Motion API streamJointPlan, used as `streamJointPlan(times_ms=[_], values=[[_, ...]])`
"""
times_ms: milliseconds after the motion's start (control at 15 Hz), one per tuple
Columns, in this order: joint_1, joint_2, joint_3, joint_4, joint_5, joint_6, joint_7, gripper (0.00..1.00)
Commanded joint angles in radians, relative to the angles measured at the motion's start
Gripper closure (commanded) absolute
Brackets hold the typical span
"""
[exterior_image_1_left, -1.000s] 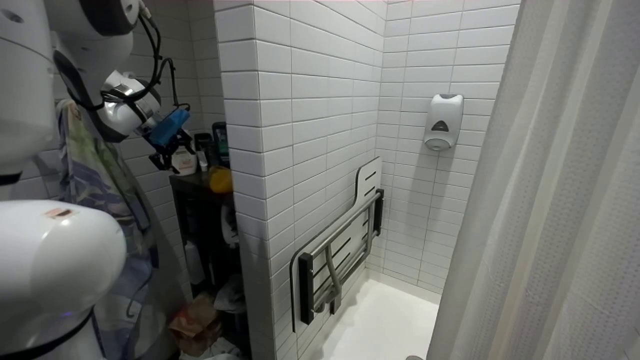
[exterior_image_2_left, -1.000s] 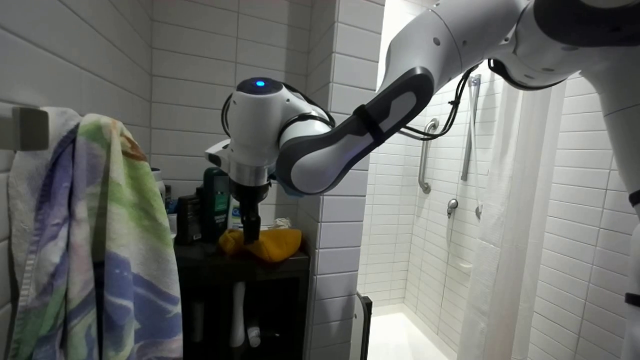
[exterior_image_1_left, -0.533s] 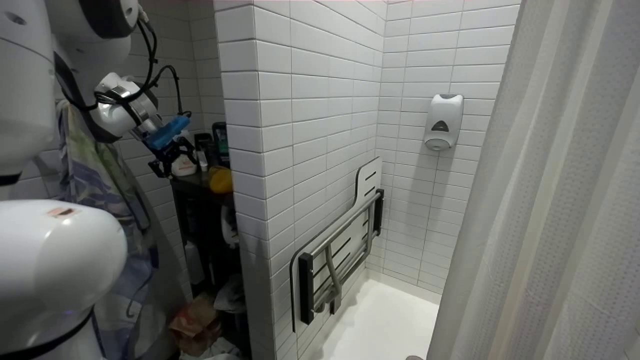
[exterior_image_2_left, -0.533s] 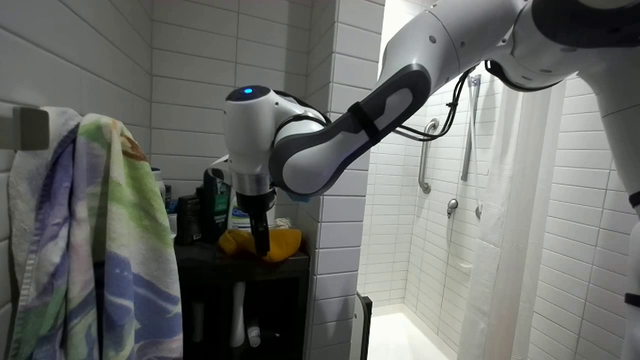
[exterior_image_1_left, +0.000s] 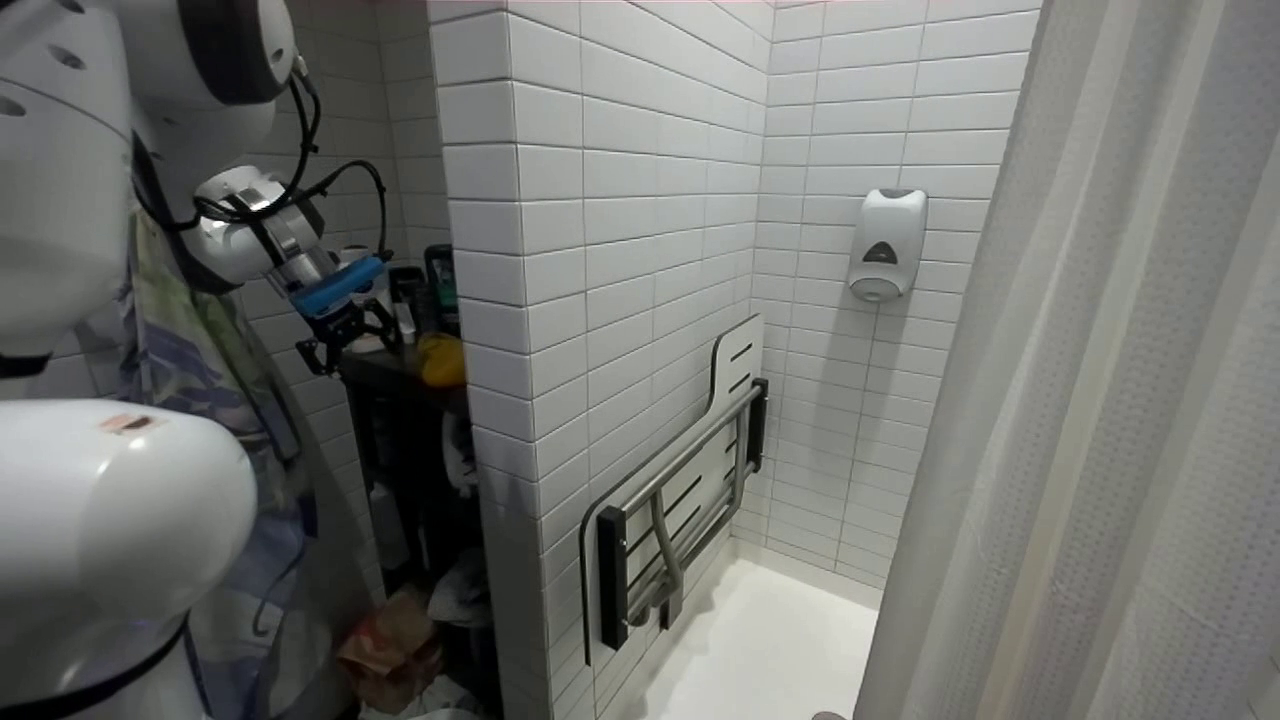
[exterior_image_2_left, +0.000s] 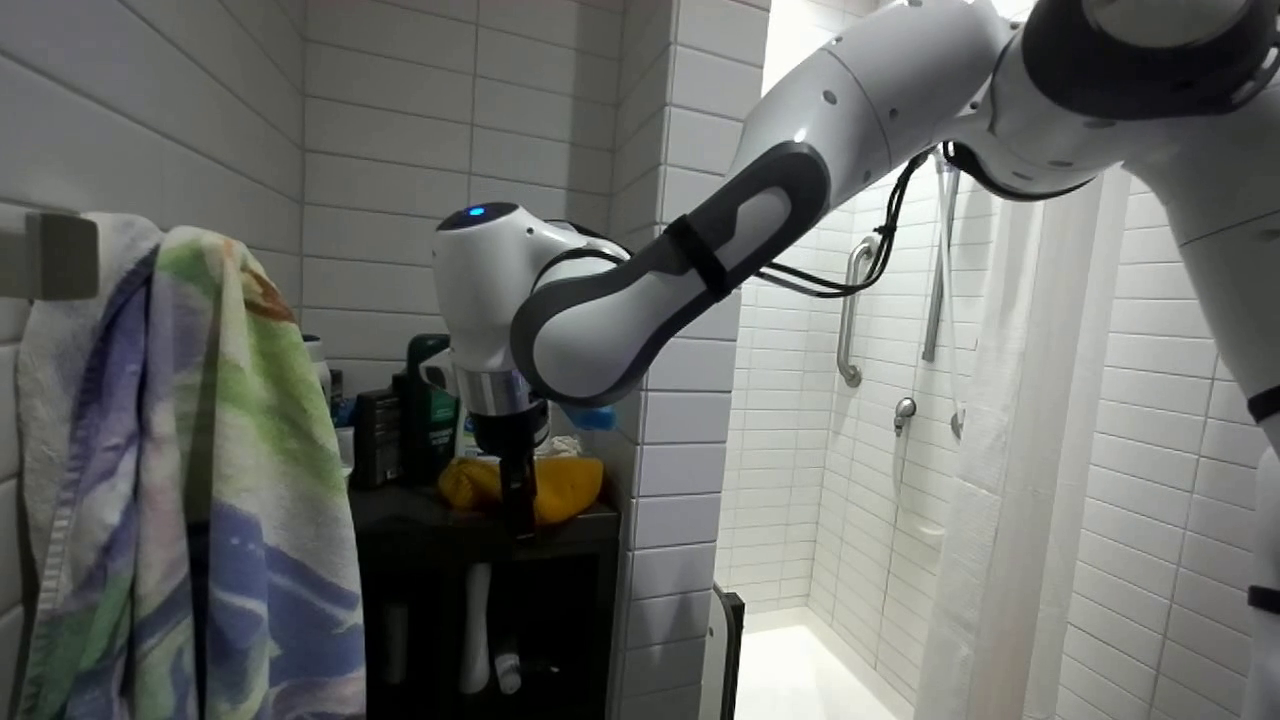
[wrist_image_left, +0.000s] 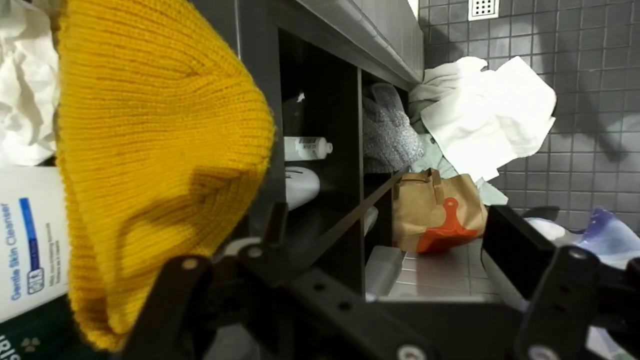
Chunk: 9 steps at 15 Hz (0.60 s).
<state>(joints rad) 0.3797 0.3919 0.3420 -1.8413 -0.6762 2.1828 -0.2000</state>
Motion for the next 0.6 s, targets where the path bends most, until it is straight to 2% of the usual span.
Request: streamJointPlan(times_ms=[0,533], values=[[0.031,0.041,-0.046,0.045,-0.008,-0.004,0.061,0.00],[0.067,0.058,-0.088,0.122,-0.068,0.014,0.142,0.00]])
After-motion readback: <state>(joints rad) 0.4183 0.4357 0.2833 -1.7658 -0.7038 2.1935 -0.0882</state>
